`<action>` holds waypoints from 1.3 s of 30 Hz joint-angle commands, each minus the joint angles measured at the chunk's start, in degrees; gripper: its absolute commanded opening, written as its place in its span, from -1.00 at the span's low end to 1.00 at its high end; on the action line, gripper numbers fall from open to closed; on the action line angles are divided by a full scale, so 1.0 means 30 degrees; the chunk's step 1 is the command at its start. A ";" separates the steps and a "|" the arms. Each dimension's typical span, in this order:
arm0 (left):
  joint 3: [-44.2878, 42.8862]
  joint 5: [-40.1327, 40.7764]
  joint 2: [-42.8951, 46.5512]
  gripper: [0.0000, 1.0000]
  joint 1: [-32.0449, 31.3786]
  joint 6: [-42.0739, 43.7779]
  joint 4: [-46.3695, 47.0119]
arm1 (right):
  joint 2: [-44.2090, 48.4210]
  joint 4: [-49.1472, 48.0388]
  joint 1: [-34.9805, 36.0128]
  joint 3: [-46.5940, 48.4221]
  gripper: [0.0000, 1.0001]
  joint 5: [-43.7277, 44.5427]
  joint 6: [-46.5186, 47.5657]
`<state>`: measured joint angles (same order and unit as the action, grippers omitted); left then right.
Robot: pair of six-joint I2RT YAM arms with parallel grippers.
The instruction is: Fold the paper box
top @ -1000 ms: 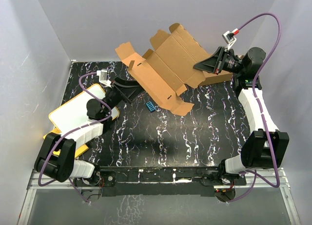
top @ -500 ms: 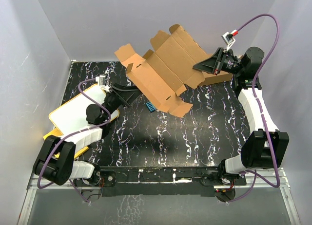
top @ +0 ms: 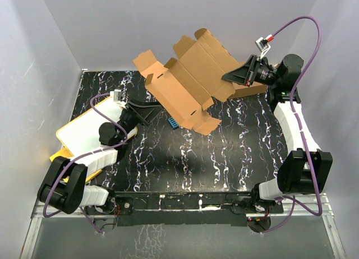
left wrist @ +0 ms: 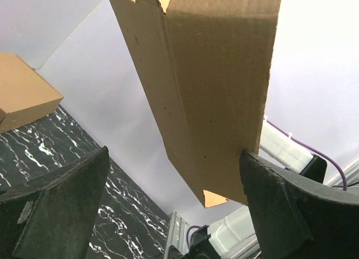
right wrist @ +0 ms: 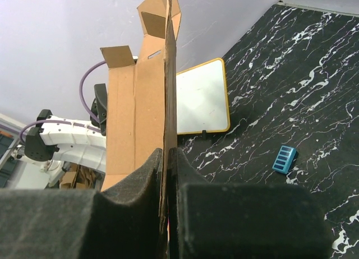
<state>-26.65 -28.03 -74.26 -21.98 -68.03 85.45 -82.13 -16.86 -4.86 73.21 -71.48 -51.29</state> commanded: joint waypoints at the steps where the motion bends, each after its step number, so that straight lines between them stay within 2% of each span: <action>1: -0.0731 0.0217 -0.0447 0.94 -0.0086 -0.0326 0.1242 | 0.0481 -0.0626 0.0137 -0.0249 -0.84 0.0329 0.0234; 11: -0.1575 0.1049 -0.0675 0.94 -0.0136 0.0078 -0.0853 | 0.0459 0.0490 0.0664 -0.0349 -0.85 0.0665 0.1640; 20: -0.1951 0.2159 -0.0781 0.94 -0.0203 0.0477 -0.4602 | 0.0567 0.1377 0.0932 -0.0238 -0.84 0.0820 0.2737; 25: -0.1588 0.2221 -0.0706 0.94 -0.0226 0.0410 -0.4048 | 0.0569 0.2077 0.0947 -0.0212 -0.85 0.1186 0.3587; 28: -0.0828 0.1799 -0.0518 0.94 -0.0162 0.0396 -0.2705 | 0.0569 0.2952 0.0799 0.0030 -0.85 0.1534 0.4708; 31: 0.0106 0.1565 0.0140 0.94 -0.0023 0.0876 -0.2944 | 0.0613 0.3760 0.0453 0.0024 -0.85 0.1785 0.6067; 39: 0.2003 0.0440 0.0949 0.94 0.0336 0.2227 -0.5794 | 0.0990 0.5566 0.0340 -0.1769 -0.84 0.1343 1.0329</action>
<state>-21.91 -23.79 -73.47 -21.45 -65.08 71.99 -81.67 -2.87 -3.57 70.06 -66.96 -30.13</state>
